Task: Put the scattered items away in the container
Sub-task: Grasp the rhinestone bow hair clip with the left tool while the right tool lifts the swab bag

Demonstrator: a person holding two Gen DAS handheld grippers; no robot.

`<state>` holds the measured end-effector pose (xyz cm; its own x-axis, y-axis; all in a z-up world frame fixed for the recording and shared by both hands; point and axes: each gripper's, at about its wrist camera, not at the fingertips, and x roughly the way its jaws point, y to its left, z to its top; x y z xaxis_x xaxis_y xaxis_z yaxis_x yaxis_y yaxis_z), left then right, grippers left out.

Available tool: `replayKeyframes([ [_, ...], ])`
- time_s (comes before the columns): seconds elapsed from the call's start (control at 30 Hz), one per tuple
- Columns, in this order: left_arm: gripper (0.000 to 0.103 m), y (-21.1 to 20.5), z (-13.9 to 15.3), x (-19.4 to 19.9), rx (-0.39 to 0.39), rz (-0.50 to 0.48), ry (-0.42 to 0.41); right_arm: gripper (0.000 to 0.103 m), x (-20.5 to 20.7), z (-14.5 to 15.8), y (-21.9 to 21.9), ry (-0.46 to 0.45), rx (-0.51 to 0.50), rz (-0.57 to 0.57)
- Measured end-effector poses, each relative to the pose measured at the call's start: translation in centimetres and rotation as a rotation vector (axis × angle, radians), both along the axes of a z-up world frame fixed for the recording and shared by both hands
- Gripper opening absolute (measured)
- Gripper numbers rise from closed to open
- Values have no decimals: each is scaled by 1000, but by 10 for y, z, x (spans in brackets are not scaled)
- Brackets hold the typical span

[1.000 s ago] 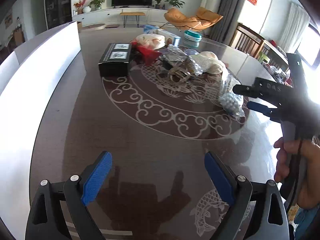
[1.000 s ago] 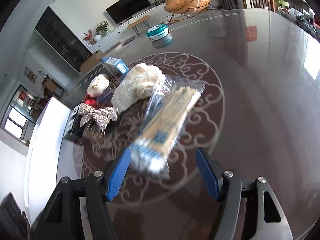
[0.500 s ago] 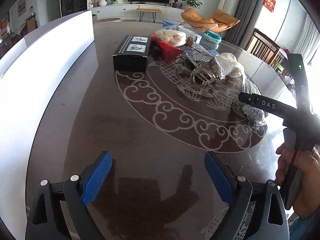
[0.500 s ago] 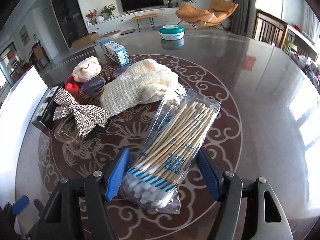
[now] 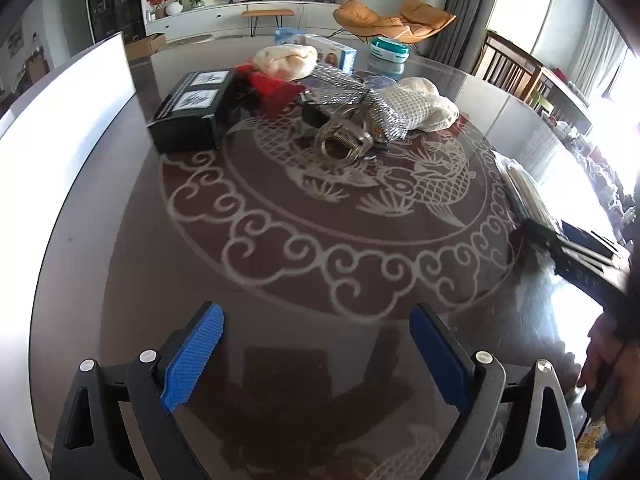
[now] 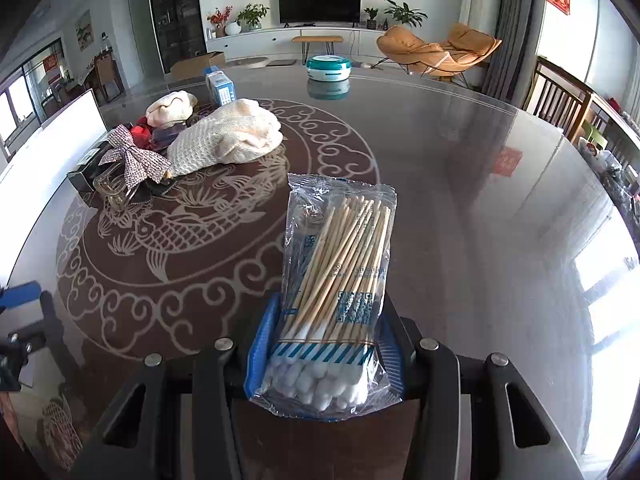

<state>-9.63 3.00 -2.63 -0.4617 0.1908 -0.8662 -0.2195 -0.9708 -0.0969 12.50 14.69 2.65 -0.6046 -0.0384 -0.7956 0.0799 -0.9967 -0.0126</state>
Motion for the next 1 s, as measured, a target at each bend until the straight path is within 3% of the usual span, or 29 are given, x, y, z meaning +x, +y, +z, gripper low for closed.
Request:
replayKeyframes([
  [0.17, 98, 27, 2, -40, 49, -9, -29, 49, 9, 1, 4, 14, -5, -9],
  [0.43, 98, 41, 8, -103, 232, 160, -88, 49, 7, 2, 3, 18, -3, -12],
  [0.63, 98, 46, 21, -122, 146, 339, -11, 49, 7, 2, 3, 17, -4, -12],
  [0.73, 98, 39, 19, -134, 128, 392, -15, 49, 7, 2, 3, 17, -4, -12],
  [0.83, 82, 30, 18, -133, 138, 372, -10, 49, 7, 2, 2, 18, -8, -12],
  [0.9, 63, 24, 22, -125, 125, 350, 15, 49, 7, 2, 2, 18, -8, -12],
  [1.0, 54, 12, 30, -109, 127, 310, 53, 49, 7, 2, 2, 18, -9, -13],
])
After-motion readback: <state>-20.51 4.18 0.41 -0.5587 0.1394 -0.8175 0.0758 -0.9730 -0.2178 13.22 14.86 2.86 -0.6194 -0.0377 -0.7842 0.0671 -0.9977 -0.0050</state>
